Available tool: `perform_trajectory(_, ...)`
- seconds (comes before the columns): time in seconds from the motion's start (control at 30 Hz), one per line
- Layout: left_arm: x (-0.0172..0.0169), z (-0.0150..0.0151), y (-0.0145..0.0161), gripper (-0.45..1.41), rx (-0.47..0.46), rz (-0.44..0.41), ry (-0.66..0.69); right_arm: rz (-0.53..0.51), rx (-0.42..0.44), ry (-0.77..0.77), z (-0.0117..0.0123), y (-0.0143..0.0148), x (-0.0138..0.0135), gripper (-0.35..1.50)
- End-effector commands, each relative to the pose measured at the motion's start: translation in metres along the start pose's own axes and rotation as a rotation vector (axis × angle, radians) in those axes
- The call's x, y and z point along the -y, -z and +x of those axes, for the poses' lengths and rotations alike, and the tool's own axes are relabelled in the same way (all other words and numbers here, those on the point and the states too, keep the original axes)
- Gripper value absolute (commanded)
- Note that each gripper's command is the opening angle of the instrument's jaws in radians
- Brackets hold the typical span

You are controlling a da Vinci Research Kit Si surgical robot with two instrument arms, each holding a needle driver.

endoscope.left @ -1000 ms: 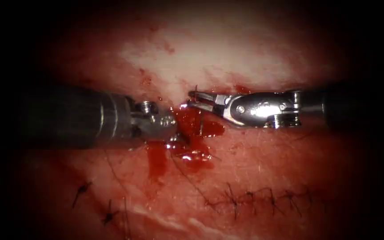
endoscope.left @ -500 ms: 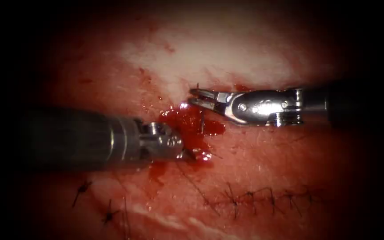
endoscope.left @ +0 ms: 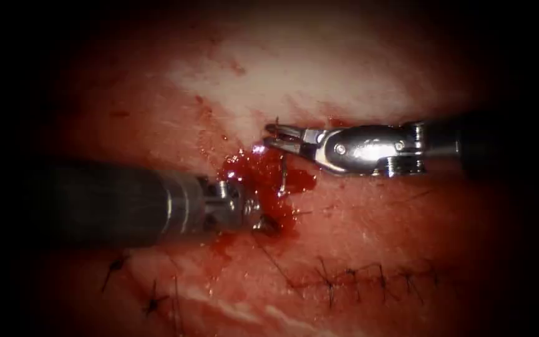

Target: Wound Closure

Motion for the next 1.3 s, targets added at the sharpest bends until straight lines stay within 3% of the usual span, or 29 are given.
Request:
perform_trajectory(0.03, -0.0001, 0.0000, -0.0009, -0.45, 0.000, -0.002, 0.000, 0.002, -0.002, -0.007, -0.0002, -0.0007, 0.0004, -0.35)
perform_trajectory(1.17, 0.0013, -0.0019, -0.0013, -0.45, 0.000, -0.008, -0.010, 0.123, 0.027, -0.049, 0.0006, 0.0000, 0.0005, -0.35)
perform_trajectory(1.3, 0.0015, -0.0021, -0.0013, -0.45, 0.000, -0.009, -0.013, 0.141, 0.018, -0.108, 0.0007, 0.0000, 0.0004, -0.35)
